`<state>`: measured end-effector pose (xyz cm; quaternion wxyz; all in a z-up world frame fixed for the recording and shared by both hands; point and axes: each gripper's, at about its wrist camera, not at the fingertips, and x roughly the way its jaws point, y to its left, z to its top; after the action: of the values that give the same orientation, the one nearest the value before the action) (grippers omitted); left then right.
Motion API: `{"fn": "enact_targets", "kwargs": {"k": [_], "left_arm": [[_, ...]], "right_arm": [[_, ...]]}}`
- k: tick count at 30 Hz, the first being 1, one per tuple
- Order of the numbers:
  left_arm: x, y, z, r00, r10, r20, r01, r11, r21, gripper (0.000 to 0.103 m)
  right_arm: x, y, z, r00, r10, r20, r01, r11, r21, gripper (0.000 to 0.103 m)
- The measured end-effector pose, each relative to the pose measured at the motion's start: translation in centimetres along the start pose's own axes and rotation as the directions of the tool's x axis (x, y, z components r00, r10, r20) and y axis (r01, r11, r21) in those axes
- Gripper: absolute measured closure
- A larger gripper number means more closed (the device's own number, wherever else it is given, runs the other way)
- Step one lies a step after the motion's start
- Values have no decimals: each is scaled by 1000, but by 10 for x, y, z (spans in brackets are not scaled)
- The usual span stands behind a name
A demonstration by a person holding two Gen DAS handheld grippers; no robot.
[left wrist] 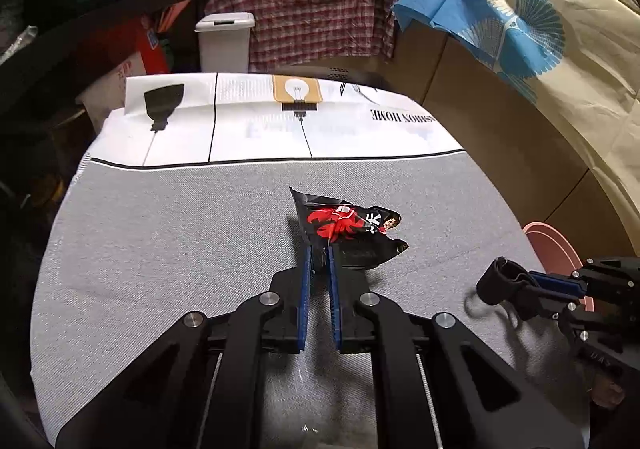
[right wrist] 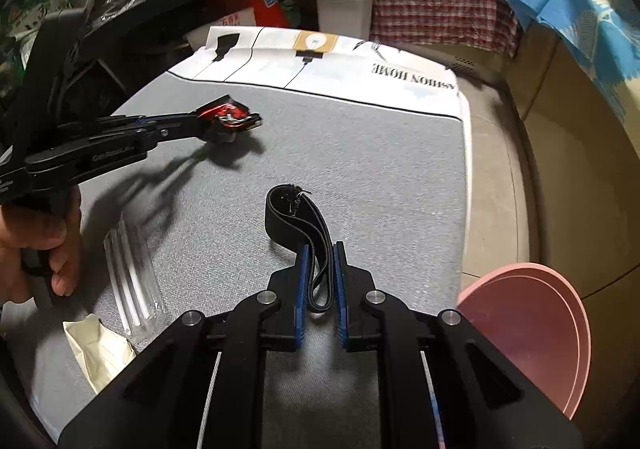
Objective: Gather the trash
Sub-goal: 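Grasp the black-red wrapper with the left gripper while the right grasps the black band, then carry the wrapper and black band toward the pink bucket with both grippers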
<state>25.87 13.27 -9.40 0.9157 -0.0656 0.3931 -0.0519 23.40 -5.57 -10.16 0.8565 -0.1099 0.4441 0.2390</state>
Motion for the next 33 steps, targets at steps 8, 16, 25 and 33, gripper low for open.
{"fn": "enact_targets", "kwargs": {"k": [8, 16, 25, 33], "left_arm": [[-26, -15, -4, 1000, -7, 29, 7, 1000, -2, 94], [-53, -30, -5, 998, -21, 64, 22, 1000, -6, 94], [-77, -47, -6, 994, -31, 101, 32, 999, -10, 95], [-91, -67, -16, 993, -34, 117, 35, 999, -10, 94]], "right_arm": [[-26, -10, -3, 999, -24, 40, 23, 999, 28, 91], [-56, -20, -9, 995, -49, 87, 43, 997, 67, 91], [-83, -37, -16, 989, -80, 127, 64, 990, 127, 91], [-106, -62, -22, 980, -113, 163, 78, 976, 204, 91]]}}
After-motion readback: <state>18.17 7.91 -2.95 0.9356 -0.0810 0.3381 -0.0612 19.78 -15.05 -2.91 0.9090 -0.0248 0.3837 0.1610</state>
